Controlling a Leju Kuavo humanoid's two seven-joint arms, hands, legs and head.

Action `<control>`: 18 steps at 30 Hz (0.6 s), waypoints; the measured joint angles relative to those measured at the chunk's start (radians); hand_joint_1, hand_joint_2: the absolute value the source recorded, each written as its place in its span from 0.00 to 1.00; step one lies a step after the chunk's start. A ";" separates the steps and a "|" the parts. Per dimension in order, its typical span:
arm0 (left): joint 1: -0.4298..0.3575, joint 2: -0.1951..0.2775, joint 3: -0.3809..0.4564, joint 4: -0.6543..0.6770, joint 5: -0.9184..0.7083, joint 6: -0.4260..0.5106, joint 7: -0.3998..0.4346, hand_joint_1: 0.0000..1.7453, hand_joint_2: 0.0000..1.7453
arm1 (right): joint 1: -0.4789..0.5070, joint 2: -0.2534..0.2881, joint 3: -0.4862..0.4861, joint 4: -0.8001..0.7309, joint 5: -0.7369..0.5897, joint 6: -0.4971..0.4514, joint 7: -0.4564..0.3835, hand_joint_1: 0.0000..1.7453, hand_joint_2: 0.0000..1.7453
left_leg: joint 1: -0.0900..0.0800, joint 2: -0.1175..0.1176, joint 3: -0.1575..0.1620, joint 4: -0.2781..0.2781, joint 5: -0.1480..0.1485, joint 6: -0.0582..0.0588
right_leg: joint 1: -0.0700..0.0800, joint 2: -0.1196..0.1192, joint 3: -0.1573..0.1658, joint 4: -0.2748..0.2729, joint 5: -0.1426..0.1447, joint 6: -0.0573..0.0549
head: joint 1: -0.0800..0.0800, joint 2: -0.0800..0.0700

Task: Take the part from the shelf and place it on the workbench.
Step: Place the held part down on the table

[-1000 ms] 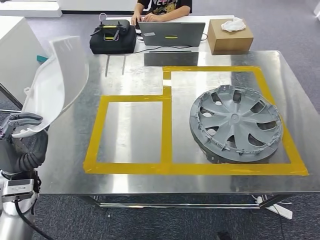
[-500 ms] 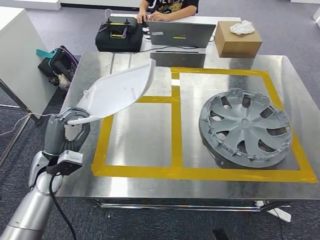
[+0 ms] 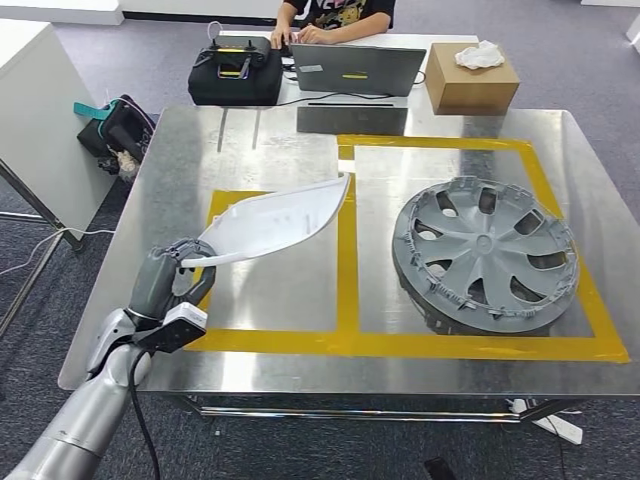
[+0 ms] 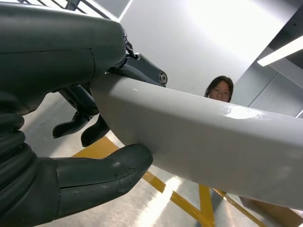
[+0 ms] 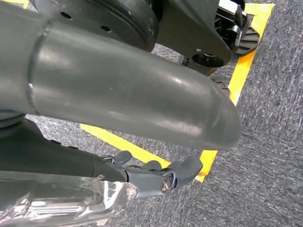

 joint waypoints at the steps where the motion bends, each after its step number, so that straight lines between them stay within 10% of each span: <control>1: 0.000 0.000 -0.001 0.003 0.000 0.000 0.000 1.00 1.00 | 0.000 0.000 0.000 0.000 0.000 0.000 0.000 0.00 0.00 | 0.000 0.000 0.000 0.000 0.000 0.000 | 0.000 0.000 0.000 0.000 0.000 0.000 | 0.000 0.000; 18: -0.080 -0.029 -0.103 0.258 -0.176 -0.018 0.139 1.00 1.00 | -0.005 0.000 0.028 0.000 0.030 0.009 0.025 0.00 0.00 | 0.000 0.000 0.000 0.000 0.001 0.001 | 0.000 -0.001 0.000 0.000 0.000 0.000 | 0.000 0.000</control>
